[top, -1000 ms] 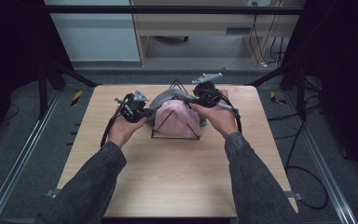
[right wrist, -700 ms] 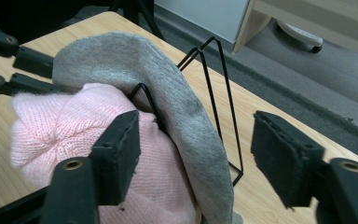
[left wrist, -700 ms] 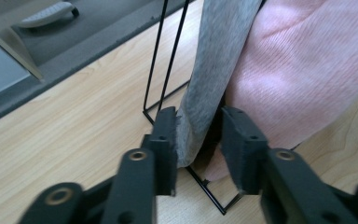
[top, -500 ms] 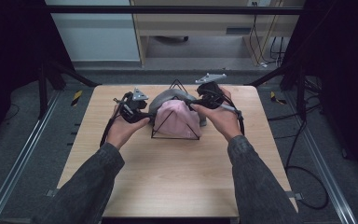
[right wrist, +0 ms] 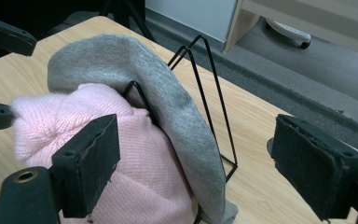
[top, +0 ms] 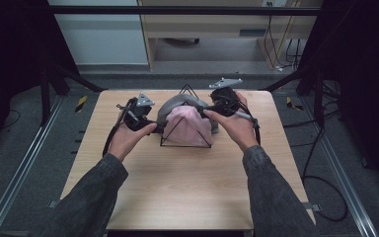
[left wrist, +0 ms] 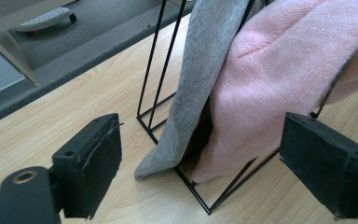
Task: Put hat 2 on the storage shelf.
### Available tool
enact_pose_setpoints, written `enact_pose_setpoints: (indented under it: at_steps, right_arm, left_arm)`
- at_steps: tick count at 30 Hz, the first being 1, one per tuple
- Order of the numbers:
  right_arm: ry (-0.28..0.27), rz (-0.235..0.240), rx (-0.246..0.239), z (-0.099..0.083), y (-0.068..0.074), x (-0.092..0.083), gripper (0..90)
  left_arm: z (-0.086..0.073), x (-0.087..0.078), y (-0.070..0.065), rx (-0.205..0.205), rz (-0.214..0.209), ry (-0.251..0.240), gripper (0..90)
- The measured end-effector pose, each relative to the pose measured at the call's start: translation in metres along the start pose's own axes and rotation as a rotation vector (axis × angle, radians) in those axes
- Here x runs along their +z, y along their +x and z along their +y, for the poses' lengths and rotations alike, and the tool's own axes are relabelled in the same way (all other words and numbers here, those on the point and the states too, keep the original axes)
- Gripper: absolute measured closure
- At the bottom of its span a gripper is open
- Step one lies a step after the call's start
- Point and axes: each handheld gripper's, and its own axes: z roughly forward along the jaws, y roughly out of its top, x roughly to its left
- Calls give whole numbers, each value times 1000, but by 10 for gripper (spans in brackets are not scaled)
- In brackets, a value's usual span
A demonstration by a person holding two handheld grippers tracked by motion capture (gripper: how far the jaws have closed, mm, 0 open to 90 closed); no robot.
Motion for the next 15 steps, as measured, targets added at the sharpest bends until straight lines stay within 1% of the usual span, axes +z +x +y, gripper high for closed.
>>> enact_pose_setpoints:
  at_steps: [4, 8, 10, 13, 15]
  right_arm:
    - [-9, -7, 4, -2, 1, -5, 148]
    - [6, -19, 3, -5, 5, -14, 131]
    - [-11, -26, 5, -9, 9, -23, 133]
    - [-16, -47, -3, -14, 13, -34, 130]
    - [-22, -54, -3, -22, 17, -45, 125]
  left_arm:
    - [-2, -6, -2, -1, 4, -3, 105]
    - [-8, -17, -7, 12, 11, 0, 98]
    - [-12, -23, -10, 18, 17, 1, 93]
    - [-20, -32, -15, 28, 24, 7, 86]
    - [-25, -38, -17, 47, 22, 29, 72]
